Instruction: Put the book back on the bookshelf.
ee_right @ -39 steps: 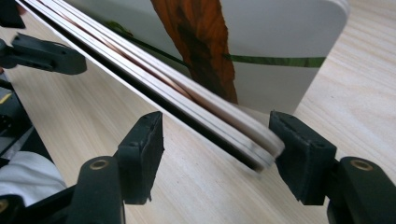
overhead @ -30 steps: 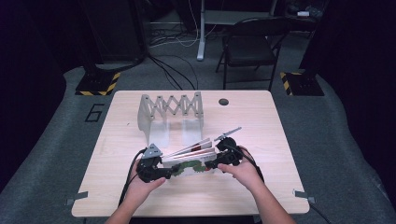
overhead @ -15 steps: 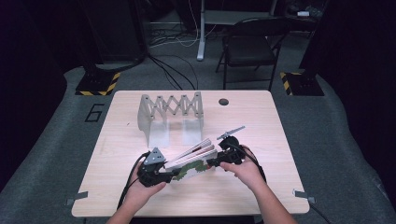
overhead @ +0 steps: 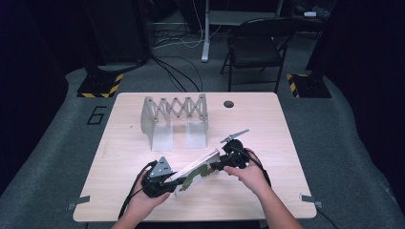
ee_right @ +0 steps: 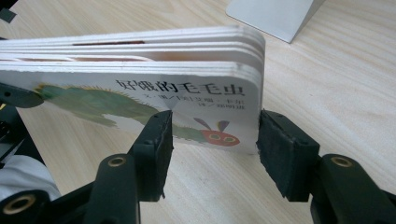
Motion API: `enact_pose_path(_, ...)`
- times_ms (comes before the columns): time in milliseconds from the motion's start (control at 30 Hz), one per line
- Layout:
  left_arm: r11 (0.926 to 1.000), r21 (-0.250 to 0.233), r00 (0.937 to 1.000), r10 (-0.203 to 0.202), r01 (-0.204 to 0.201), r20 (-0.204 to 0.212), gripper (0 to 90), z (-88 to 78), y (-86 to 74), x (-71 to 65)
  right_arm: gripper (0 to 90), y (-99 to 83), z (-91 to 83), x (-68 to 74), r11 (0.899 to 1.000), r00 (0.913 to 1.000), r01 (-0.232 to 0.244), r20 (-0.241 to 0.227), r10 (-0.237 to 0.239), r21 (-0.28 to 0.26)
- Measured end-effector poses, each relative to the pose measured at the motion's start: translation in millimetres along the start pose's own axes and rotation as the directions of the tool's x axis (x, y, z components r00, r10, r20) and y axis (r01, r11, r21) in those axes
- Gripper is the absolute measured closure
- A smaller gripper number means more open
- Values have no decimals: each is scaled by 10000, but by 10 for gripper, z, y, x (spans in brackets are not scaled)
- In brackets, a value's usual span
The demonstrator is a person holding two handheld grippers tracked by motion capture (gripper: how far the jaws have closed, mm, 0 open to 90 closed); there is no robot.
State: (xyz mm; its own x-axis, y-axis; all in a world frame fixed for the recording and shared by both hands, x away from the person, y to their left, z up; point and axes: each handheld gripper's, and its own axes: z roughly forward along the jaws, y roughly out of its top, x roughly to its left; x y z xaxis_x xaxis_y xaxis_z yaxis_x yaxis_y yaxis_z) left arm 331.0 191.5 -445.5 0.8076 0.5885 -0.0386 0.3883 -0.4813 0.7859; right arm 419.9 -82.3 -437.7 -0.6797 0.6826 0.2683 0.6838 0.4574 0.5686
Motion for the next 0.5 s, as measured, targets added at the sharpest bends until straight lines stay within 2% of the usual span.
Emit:
enact_pose_path(33,9998,60,9998,191,-191,-87,739,-4,3,-19,448,2,-4,4,9999,10000,-5,-1,5,124)
enact_pose_path(233,9987,236,9987,465,-460,-210,742,-33,1,-54,442,-7,9,-4,9999,9998,-25,-185,27,99)
enact_pose_path(400,9970,369,9968,698,-684,-384,743,-70,-9,-77,440,-10,1,-13,10000,9999,19,-163,-18,81)
enact_pose_path(433,9956,447,9956,847,-828,-410,743,-88,-13,-80,438,-14,7,-15,10000,9999,-86,-142,86,-48)
enact_pose_path(500,9951,463,9952,895,-877,-387,743,-94,-20,-85,438,-12,-8,-21,10000,9999,-67,-116,68,63)
